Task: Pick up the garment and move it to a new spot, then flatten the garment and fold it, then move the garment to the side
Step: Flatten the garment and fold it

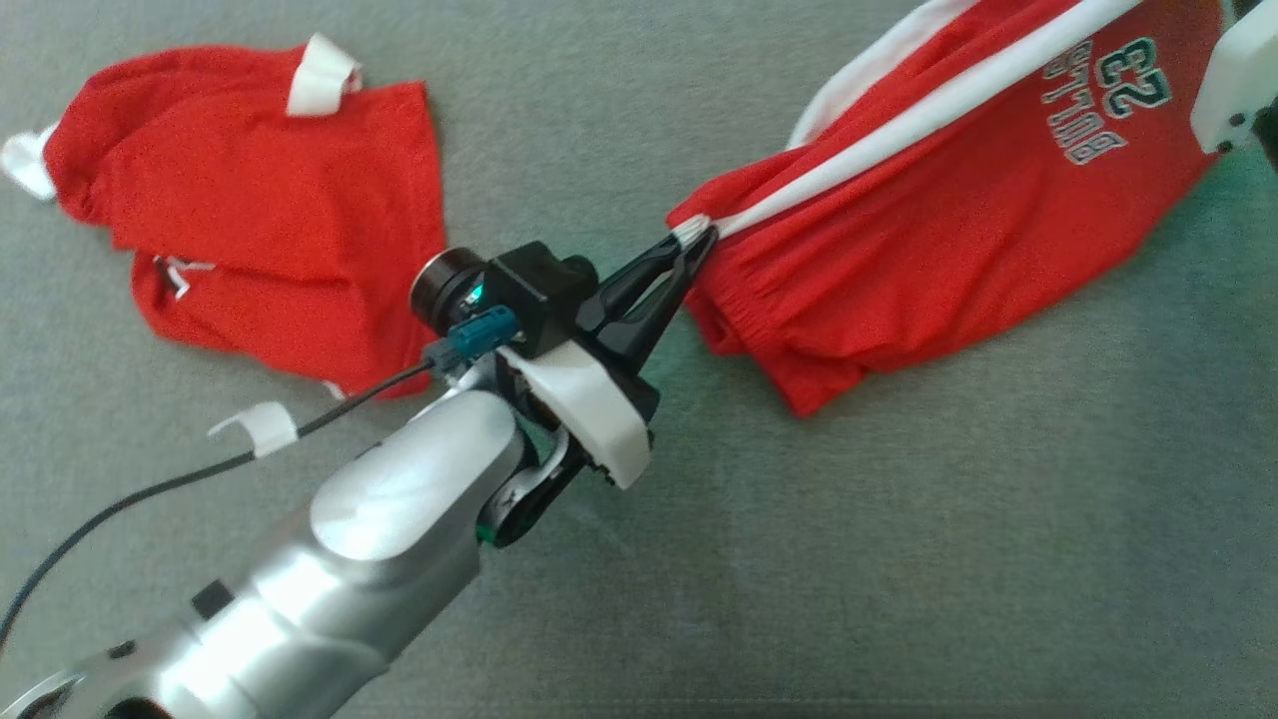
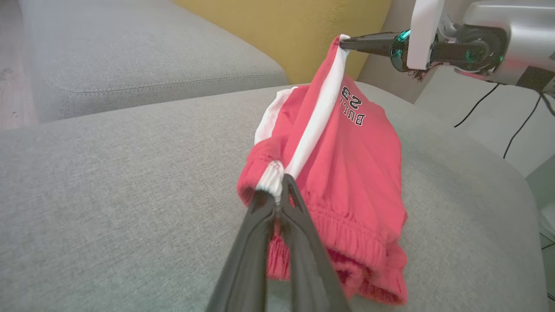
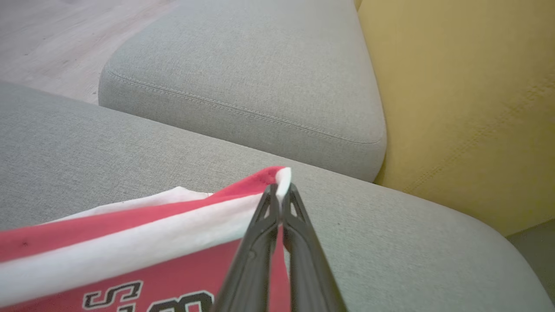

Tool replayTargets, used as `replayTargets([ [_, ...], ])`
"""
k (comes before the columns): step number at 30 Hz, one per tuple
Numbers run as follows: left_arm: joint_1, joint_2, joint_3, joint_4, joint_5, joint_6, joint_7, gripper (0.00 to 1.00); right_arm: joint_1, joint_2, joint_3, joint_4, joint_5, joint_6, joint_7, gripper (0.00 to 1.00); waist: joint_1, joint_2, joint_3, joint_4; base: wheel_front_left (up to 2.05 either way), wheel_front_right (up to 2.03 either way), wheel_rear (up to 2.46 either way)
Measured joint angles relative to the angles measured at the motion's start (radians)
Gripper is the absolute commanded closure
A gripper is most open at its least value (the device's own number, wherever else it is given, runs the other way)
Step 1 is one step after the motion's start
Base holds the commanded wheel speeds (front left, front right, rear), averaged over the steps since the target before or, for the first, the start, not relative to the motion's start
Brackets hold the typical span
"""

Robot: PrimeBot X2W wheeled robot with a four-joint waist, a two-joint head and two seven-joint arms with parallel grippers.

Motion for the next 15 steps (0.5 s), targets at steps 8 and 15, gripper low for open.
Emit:
replayTargets([
  [8, -0.041, -0.059, -0.011, 0.070, 0.008, -0.022, -0.026, 1.00, -0.088, 0.021, 0.008, 0.183, -0.041, 0.000, -0.064, 0.19, 0.0000, 0.0000, 0.049, 0.060, 0.00, 0.00, 0.00],
  [15, -0.046, -0.072, -0.025, 0.123, 0.033, -0.019, -0.069, 0.00, -0.144, 0.027, -0.047, 0.311, -0.110, 0.000, -0.146, 0.00, -0.0001, 0.0000, 0.043, 0.072, 0.00, 0.00, 0.00],
])
